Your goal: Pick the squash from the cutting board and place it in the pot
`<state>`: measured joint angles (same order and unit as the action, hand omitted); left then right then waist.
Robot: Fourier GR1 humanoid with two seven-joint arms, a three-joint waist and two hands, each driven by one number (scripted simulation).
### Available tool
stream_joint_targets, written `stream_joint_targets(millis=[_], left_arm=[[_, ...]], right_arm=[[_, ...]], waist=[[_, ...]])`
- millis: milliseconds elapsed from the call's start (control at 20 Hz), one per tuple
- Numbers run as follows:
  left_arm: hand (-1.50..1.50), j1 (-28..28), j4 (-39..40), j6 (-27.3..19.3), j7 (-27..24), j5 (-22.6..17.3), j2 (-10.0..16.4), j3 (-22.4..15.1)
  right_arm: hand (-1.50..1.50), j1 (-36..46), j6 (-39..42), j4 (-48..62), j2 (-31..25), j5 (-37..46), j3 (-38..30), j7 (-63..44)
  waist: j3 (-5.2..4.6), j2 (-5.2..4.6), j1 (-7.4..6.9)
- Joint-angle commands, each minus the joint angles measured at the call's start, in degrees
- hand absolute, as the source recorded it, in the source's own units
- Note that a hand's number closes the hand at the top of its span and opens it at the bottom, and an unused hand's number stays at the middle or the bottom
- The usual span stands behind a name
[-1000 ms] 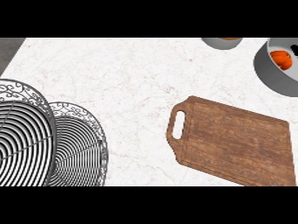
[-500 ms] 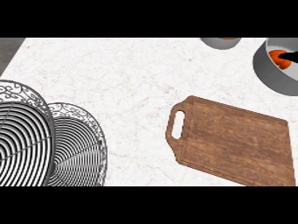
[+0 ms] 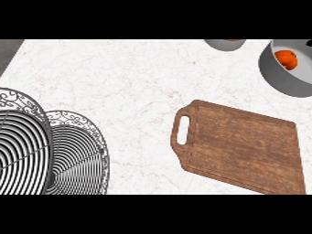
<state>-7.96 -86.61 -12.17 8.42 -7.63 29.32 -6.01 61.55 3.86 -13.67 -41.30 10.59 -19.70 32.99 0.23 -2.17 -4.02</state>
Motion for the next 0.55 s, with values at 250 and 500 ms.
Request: stream_joint_targets(millis=[250,500], left_arm=[[0.00,4.6,-3.3,0.1,-3.3,0.5,-0.4,1.0],[0.00,5.4,-3.0,0.3,-2.8,0.1,-1.4,0.9]], right_arm=[[-1.50,-3.4,15.2,4.8,-7.1,-4.3,-4.4,2.9],[-1.50,-7.0,18.9,6.0,-9.4,-5.8,-6.1,5.6]], waist=[[0.16,0.33,1.33],[0.14,0.44,2.20]])
